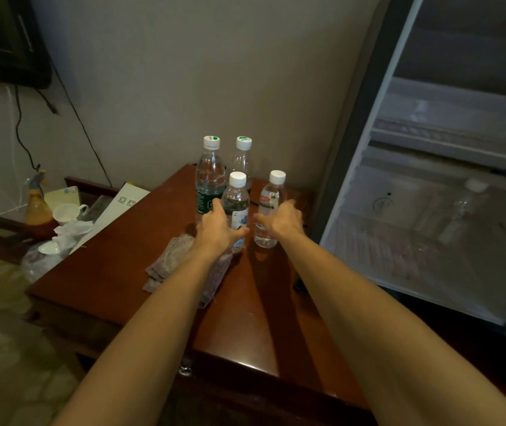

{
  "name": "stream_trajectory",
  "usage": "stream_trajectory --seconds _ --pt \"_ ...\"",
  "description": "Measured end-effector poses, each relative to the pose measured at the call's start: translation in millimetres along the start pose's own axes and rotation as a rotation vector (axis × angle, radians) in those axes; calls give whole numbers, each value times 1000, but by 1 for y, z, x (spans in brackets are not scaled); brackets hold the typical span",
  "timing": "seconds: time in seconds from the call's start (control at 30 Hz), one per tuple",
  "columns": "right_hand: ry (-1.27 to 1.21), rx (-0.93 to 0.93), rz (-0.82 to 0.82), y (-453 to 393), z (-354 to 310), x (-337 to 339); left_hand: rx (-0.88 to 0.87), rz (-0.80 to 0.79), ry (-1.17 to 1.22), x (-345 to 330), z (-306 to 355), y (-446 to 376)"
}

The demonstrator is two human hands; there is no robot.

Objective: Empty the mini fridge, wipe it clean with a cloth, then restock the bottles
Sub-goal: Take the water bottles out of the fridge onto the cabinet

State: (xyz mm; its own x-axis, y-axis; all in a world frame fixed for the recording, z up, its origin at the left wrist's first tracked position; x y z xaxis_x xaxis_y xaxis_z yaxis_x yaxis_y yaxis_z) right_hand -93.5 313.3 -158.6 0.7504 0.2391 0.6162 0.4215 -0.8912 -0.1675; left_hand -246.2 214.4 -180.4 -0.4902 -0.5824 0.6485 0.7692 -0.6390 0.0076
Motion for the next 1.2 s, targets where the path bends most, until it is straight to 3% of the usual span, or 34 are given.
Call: stream_trajectory --seconds 0.2,0.37,0.53,0.73,0.97,1.1,1.2 --pt "48 25 -132 19 -1 -1 134 20 -155 7 -3 16" --pt "37 159 -198 55 -19 18 54 109 -284 30 12 58" --pt "140 253 -182 91 -27 70 -70 78 -508 42 48 115" --pt "286 192 -33 120 1 164 -312 -4 -568 15 117 194" --pt "270 8 237 130 78 263 -440 -137 -524 -50 179 250" --pt "134 -123 366 97 125 291 -499 -160 -580 -71 196 248" --pt "59 -264 355 31 203 291 -511 -167 -603 -72 202 230"
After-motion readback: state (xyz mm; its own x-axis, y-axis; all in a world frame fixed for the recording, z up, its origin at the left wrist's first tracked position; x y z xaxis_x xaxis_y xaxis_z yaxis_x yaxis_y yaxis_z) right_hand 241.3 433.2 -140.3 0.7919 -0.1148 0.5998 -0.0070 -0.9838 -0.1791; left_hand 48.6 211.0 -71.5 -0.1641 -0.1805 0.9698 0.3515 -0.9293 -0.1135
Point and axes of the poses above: each hand's wrist, its own y-axis away from the middle knuckle, its own x-axis out of the back of the hand, z = x × y, the point moved 10 cm from there along -y, towards the middle knuckle, and after that the axes turned 15 degrees about x, right-handed, at the moved point
